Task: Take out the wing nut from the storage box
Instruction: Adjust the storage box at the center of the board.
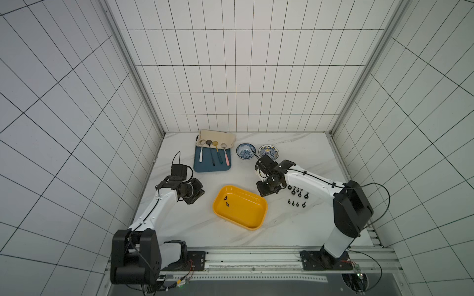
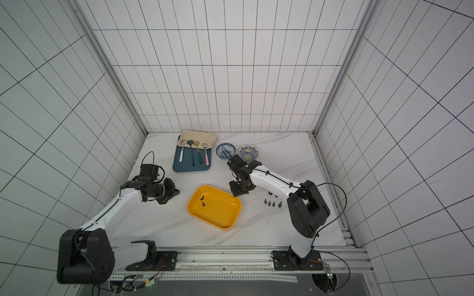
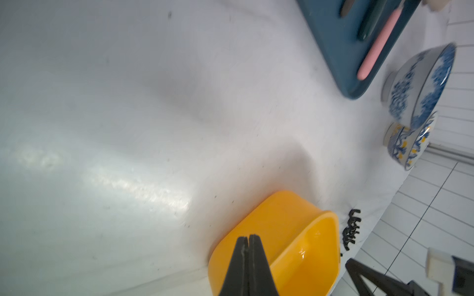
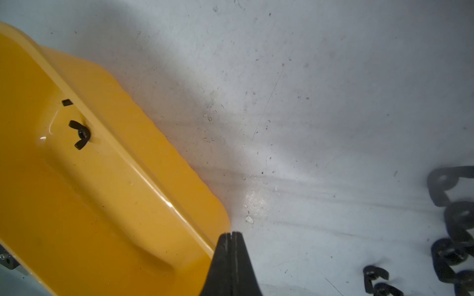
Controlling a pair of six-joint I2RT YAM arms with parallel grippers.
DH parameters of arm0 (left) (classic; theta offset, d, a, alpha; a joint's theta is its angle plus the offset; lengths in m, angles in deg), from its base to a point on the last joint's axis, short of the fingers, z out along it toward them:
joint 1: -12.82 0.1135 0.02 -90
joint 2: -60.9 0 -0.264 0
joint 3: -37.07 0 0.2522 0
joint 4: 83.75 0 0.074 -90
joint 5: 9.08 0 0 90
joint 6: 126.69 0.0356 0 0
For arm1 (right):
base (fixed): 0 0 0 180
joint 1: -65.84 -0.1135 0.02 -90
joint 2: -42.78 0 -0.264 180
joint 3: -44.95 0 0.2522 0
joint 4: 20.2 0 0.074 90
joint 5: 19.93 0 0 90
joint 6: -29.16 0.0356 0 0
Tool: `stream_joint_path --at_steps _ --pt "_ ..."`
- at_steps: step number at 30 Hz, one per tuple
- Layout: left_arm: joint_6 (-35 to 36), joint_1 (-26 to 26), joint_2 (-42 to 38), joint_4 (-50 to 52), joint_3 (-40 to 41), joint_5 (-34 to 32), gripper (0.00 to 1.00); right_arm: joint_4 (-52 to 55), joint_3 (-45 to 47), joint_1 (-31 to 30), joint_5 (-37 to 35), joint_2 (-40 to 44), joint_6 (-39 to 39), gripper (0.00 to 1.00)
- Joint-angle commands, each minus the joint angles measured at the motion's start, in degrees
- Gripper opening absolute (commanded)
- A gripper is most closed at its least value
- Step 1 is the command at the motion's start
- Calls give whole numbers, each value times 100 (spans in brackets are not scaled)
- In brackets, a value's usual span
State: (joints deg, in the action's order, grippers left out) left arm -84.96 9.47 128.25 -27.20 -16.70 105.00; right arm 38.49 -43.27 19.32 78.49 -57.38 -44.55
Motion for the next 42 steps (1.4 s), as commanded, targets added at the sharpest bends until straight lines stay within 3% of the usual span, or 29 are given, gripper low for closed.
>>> stream_joint_path --at_steps 1,5,10,16,32,36,40,42 --pt "-230 -494 -446 780 438 -21 0 -108 -236 9 -100 -190 -91 0" --pt "-736 -1062 -812 812 932 -226 0 -181 -256 11 -80 -302 -36 0" --pt "-1136 -1300 -519 -454 1416 -113 0 -265 -29 -10 150 -284 58 0" --pt "-831 -1400 989 -1032 558 -395 0 -497 578 -65 139 67 257 0" --pt "-722 -1708 2837 -2104 -717 -215 0 -319 1247 -112 -481 755 631 0" --pt "-601 -1712 3127 -2051 -1088 -168 0 123 1101 -113 -1169 1083 656 0" --pt "-578 -1692 2920 -1941 -955 -190 0 350 681 -260 -1252 1192 668 0" --pt "-550 -1614 2680 -1904 -754 -164 0 317 432 -480 -1218 1081 752 5"
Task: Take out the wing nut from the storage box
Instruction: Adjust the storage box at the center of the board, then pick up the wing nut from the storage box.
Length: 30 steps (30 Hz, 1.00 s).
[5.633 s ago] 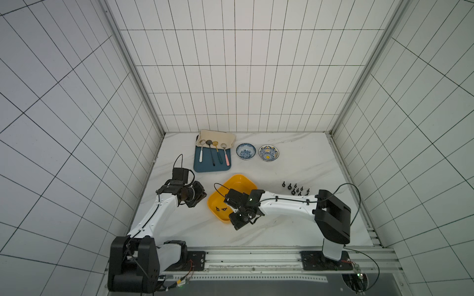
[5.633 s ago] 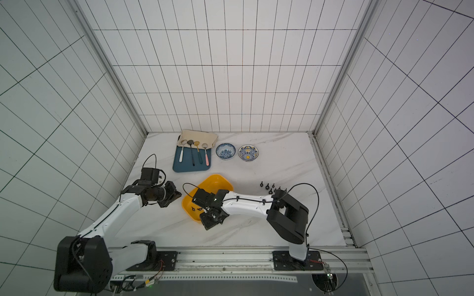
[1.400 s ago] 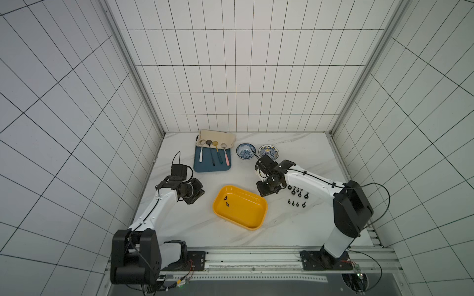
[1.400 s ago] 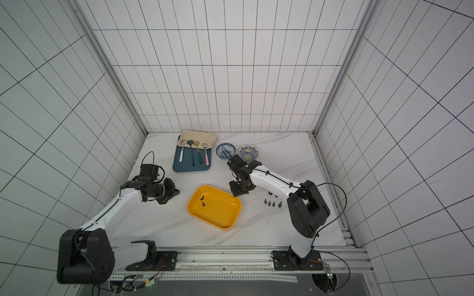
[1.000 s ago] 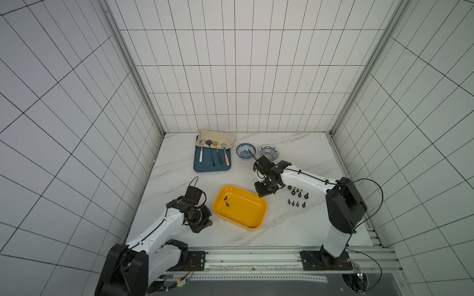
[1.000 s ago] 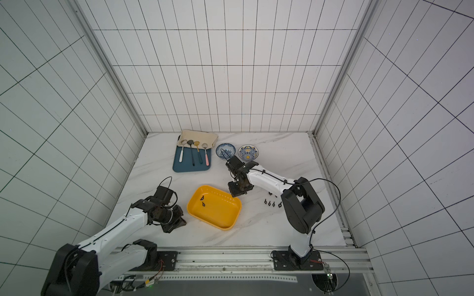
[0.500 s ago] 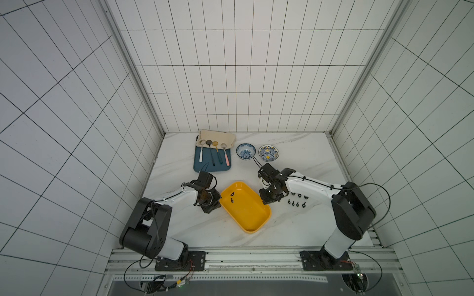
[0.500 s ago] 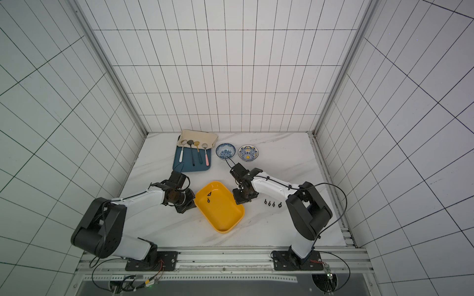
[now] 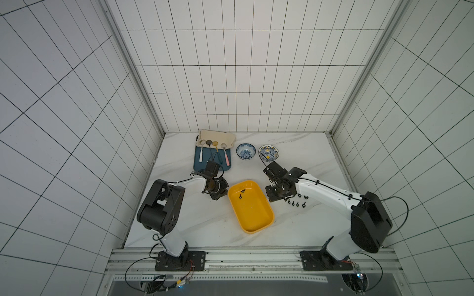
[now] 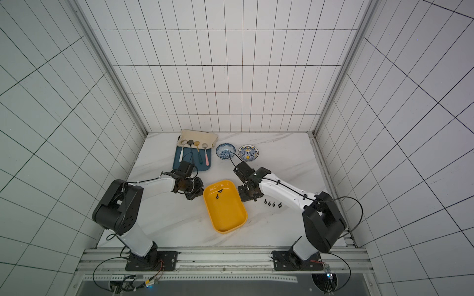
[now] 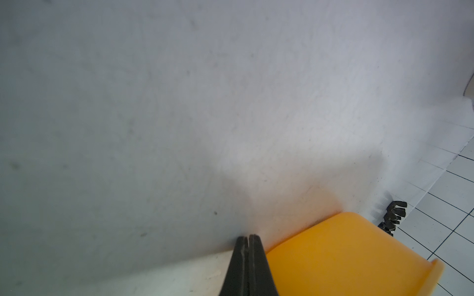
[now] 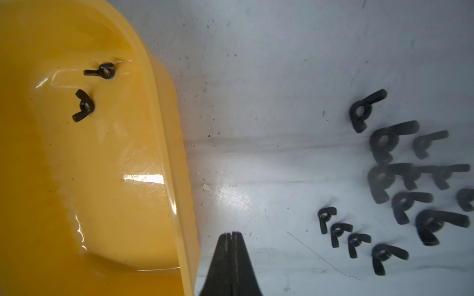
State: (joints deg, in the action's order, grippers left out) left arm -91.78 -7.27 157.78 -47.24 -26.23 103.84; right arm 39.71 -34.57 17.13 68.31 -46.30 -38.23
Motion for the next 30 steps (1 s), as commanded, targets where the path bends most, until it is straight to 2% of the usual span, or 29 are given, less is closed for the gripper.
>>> stream_joint_path --at_steps 1,4,10,11,17,30 --pt "149 132 -421 124 328 -41 0 171 -568 -403 -161 -152 165 9" --pt "303 492 -934 200 689 149 2 106 -1085 -850 -164 -654 330 17" --pt "1101 1086 -1852 891 716 67 37 -707 -1447 -1095 -103 -1463 758 23" --pt "1182 1139 -1954 973 713 29 40 -772 -1495 -1093 -92 -1595 777 24" --pt "1200 1205 -2283 947 788 179 42 -1074 -1860 -1090 -118 -2184 936 28" --pt "1176 1358 -2253 834 846 477 40 -1266 -2160 -1080 -448 -2779 1370 28"
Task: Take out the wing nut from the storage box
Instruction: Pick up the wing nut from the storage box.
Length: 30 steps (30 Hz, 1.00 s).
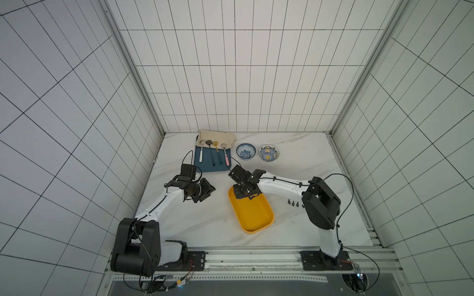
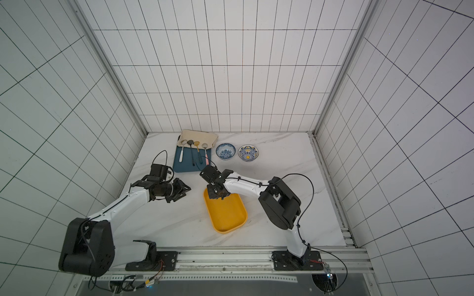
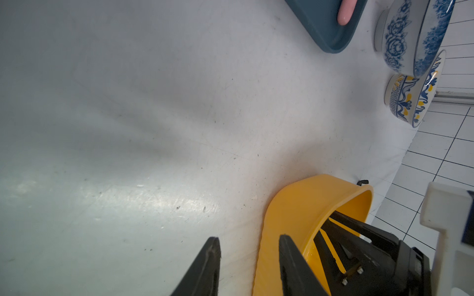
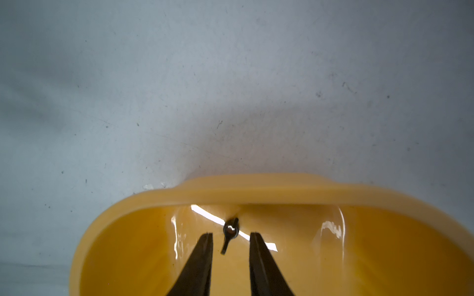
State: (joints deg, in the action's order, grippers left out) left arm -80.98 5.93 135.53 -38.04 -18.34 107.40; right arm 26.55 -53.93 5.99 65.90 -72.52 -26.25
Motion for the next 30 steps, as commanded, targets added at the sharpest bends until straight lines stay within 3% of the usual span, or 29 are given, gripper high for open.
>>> stream_joint_path --at_steps 1,18,30 --pt "96 47 -29 -86 60 134 40 62 -239 41 -210 -184 187 27" --pt "47 164 42 -219 122 235 37 140 -364 52 -117 -488 263 20" --pt "30 194 60 -240 122 220 36 208 -260 19 -172 -370 275 1"
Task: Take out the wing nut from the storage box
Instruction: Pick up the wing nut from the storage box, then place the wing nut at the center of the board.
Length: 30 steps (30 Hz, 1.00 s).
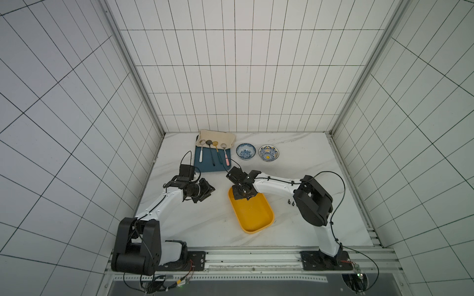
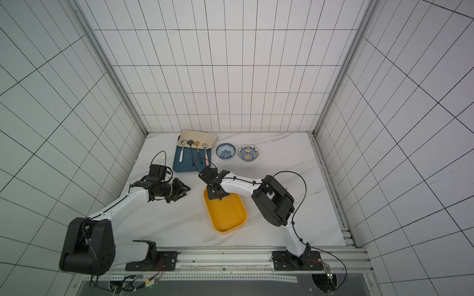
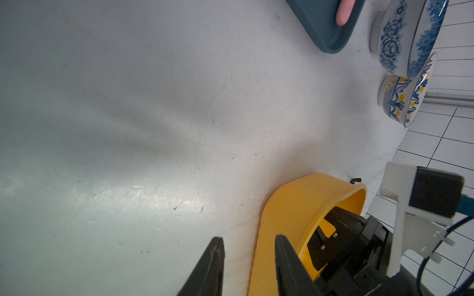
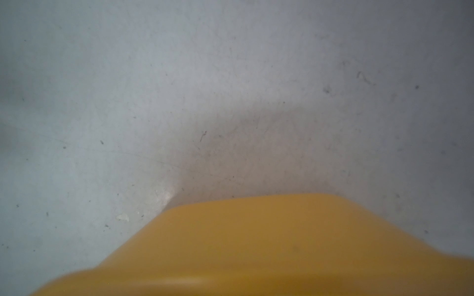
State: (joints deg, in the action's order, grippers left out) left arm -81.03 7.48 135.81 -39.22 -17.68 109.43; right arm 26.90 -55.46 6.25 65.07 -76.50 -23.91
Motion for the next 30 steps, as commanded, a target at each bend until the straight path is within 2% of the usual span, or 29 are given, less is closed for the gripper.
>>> stream_joint_path --at_steps 1,9,14,17,21,25,30 --pt "39 33 23 -123 56 16 36 174 -90 -7 -82 47 38 0" --pt "31 34 -88 -112 54 14 34 85 296 -211 -263 818 62 0" --pt "-184 -316 -511 -86 -20 25 33 111 873 -260 -561 1720 189 0" --pt "-267 -861 -969 63 -255 -245 33 237 1425 -138 -891 2426 243 0" --pt "-83 -1804 -1265 127 -905 -481 35 291 2391 398 -1081 3413 267 0" --pt "-5 -2700 -693 -169 -1496 -160 37 252 3230 1078 -1105 4100 161 0" --pt "-286 -3512 392 -1473 -1627 222 36 -36 3906 1749 -870 4365 8 0"
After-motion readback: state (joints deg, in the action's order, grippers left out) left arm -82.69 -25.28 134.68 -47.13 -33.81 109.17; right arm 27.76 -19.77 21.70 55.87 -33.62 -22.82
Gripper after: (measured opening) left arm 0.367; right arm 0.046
